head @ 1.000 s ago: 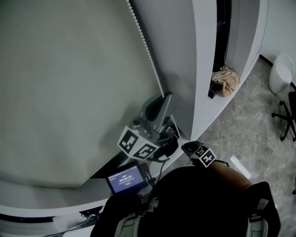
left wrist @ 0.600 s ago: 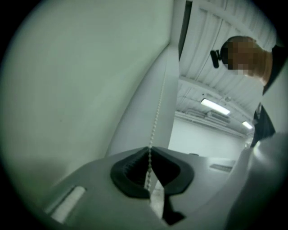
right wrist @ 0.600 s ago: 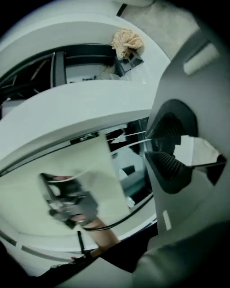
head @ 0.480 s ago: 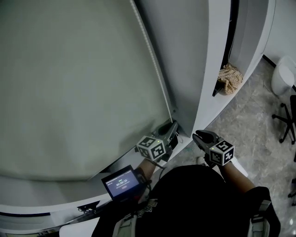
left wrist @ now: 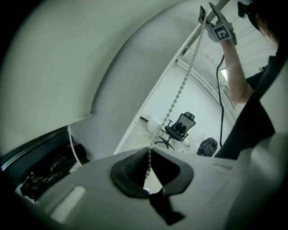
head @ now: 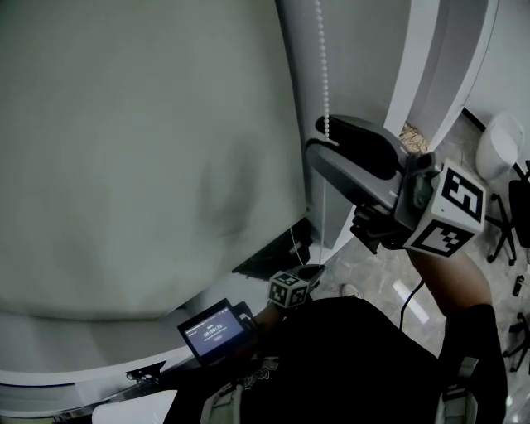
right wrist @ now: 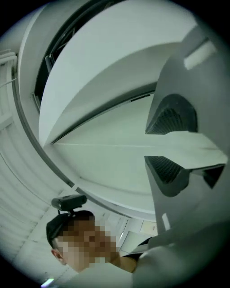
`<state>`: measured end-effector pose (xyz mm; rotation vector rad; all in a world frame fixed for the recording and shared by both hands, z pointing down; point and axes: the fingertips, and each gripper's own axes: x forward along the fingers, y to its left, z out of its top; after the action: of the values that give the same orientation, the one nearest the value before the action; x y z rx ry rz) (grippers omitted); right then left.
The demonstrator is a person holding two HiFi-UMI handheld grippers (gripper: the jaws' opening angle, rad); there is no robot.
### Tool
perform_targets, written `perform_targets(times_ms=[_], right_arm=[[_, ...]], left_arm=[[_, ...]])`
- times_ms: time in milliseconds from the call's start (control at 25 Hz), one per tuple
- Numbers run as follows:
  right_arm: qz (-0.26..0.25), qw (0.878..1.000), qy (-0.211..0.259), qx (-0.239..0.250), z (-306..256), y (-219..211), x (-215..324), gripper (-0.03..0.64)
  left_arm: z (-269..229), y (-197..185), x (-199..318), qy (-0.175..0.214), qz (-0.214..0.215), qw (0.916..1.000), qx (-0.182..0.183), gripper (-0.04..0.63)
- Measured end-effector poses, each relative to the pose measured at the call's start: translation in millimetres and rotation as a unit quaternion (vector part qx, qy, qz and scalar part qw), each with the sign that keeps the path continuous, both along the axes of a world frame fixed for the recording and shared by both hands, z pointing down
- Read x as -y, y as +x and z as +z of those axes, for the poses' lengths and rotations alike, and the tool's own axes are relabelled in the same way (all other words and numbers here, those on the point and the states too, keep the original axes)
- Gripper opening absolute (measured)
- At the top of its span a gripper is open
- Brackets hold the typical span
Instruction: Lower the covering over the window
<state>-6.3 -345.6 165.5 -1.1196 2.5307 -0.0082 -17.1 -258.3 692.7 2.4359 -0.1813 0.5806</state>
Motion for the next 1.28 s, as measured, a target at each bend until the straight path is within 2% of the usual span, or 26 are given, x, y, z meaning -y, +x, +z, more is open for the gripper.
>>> perform_targets(times_ms=[120, 200, 320, 400, 480, 600, 640, 680, 760, 840, 960, 1040, 1160, 1280], right_arm=[[-0.040, 0.999, 0.025, 0.001, -66, -13, 6, 0.125], [-0.059, 0.997, 0.042, -0.002, -95, -22, 13, 0.018], [-0.053, 0.997, 0.056, -0.019, -108, -24, 19, 0.015], [-0.037, 0.997, 0.058, -0.039, -101, -21, 21, 0.014], [-0.013, 0.996, 0.055, -0.067, -84, -16, 22, 0.014], [0.036, 0.991, 0.032, -0.123, -32, -8, 24, 0.014], [0.048, 0.989, 0.018, -0.136, -7, -6, 25, 0.014], [0.055, 0.988, 0.001, -0.143, 18, -5, 26, 0.014], [0.070, 0.986, -0.031, -0.147, 66, 0, 27, 0.014], [0.081, 0.987, -0.061, -0.126, 104, 5, 28, 0.014], [0.102, 0.985, -0.090, -0.102, 145, 14, 27, 0.014], [0.121, 0.979, -0.105, -0.123, 173, 19, 24, 0.014], [0.116, 0.973, -0.143, -0.140, 211, 18, 20, 0.014], [0.121, 0.975, -0.162, -0.094, 220, 30, 2, 0.014]], left_arm=[[-7, -4, 1, 0.002, 0.005, 1.0000, -0.005, 0.006], [-7, -13, 7, 0.002, 0.005, 1.0000, -0.007, 0.006], [-8, -24, 19, 0.006, -0.007, 1.0000, -0.003, 0.006], [-6, -32, 28, 0.035, -0.013, 0.9992, 0.011, 0.009], [-6, -43, 34, 0.086, -0.011, 0.9959, 0.026, 0.012], [-18, -63, 37, 0.150, -0.016, 0.9883, 0.022, 0.018], [-23, -71, 41, 0.161, -0.025, 0.9865, 0.019, 0.064], [-27, -79, 45, 0.168, -0.032, 0.9850, 0.018, 0.081], [-37, -94, 49, 0.185, -0.035, 0.9820, 0.019, 0.075], [-50, -102, 49, 0.207, -0.029, 0.9777, 0.019, 0.075], [-85, -92, 45, 0.248, -0.011, 0.9688, -0.009, 0.058], [-116, -75, 50, 0.256, -0.014, 0.9656, -0.046, 0.040], [-154, -50, 71, 0.233, -0.036, 0.9668, -0.099, 0.040], [-181, -43, 80, 0.205, -0.063, 0.9667, -0.139, 0.038]])
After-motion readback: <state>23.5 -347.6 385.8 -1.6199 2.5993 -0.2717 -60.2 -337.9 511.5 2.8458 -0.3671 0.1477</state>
